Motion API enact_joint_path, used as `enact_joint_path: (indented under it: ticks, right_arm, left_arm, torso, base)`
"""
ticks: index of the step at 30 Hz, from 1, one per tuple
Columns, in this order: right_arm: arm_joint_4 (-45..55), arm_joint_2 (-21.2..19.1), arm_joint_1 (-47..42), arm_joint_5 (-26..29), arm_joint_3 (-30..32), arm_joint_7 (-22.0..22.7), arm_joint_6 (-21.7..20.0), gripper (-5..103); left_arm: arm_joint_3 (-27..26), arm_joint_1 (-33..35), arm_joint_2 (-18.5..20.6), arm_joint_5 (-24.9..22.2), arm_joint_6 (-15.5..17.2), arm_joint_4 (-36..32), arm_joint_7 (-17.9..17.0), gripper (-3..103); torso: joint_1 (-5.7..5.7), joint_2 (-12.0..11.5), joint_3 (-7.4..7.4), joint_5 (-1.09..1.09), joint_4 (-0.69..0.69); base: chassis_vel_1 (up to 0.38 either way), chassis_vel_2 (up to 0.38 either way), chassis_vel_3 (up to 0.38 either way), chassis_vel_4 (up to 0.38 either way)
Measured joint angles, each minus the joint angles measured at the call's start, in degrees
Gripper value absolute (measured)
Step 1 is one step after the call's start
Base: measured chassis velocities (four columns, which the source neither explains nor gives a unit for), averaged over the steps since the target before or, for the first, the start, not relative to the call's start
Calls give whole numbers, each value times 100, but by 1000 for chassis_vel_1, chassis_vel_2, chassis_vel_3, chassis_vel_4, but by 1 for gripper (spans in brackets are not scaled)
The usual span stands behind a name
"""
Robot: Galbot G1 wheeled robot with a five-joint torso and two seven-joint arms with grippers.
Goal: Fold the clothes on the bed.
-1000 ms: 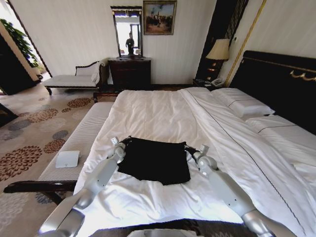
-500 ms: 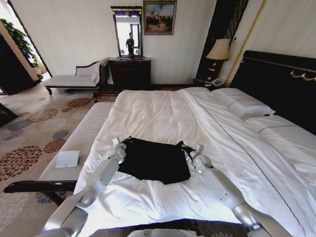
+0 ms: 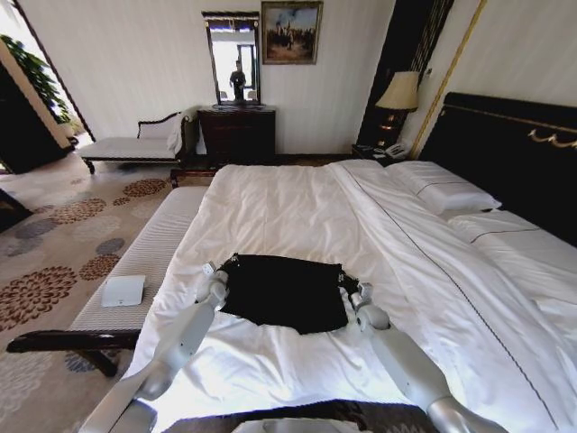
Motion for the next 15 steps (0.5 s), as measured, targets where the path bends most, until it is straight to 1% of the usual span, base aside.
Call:
enact_joint_path:
  ticks: [1,2,3,4,5,6,7,9,12,13,15]
  right_arm:
    - [36,62,-85,-265,103,0,133,0]
    - [59,112,-155,-527,167,0,253,0]
    - [59,112,-155,-527,167,0,253,0]
    - [82,161,-231,-820,227,-2,372,0]
    - [106,208,-299,-1072,288,-3,484,0]
    - [135,252,-350,-1264,339,-3,573,0]
    - [135,252,-350,-1264,339,-3,573,0]
    - [201,375,-470,-1703,472,21,825,0]
    - [258,505,-654,-2253,662,67,1228,0]
    - [258,505,-654,-2253,662,67,1228,0]
    - [275,574,-831,-2591,767,96,1499,0]
  left_arm:
    - [-60,120,-3,461,-151,-63,57,0]
    - [-112,252,-14,787,-282,-158,88,0]
    - [-112,252,-14,787,-282,-158,88,0]
    - [-191,415,-65,993,-393,-281,93,0]
    - [-275,534,-137,1086,-467,-367,86,0]
    - [-370,637,-209,1142,-529,-442,63,0]
    - [-370,637,-209,1142,-529,-442,63,0]
    - [-571,807,-270,1162,-589,-601,37,0]
    - [-710,1041,-195,1120,-610,-873,21,0]
    - [-710,1041,-195,1120,-610,-873,21,0]
    - [-766,1258,-105,1126,-661,-1075,44,0]
  torso:
    - [0,0,0,-1,0]
    - [1,0,0,0,1]
    - [1,0,0,0,1]
    - [1,0,0,1,2]
    - [1,0,0,0,2]
    - [0,0,0,-2,0]
    - [0,0,0,-2,0]
    - [0,0,0,-1,-1]
    - [1,0,0,-1,2]
    - [1,0,0,-1,2]
    - [1,0,1,0,1]
  base:
    - [0,0,0,0]
    - [0,0,0,0]
    - [0,0,0,0]
    - [0,0,0,0]
    - [0,0,0,0]
    - [0,0,0,0]
    - [0,0,0,0]
    - [0,0,0,0]
    - [0,0,0,0]
    - [0,0,0,0]
    - [0,0,0,0]
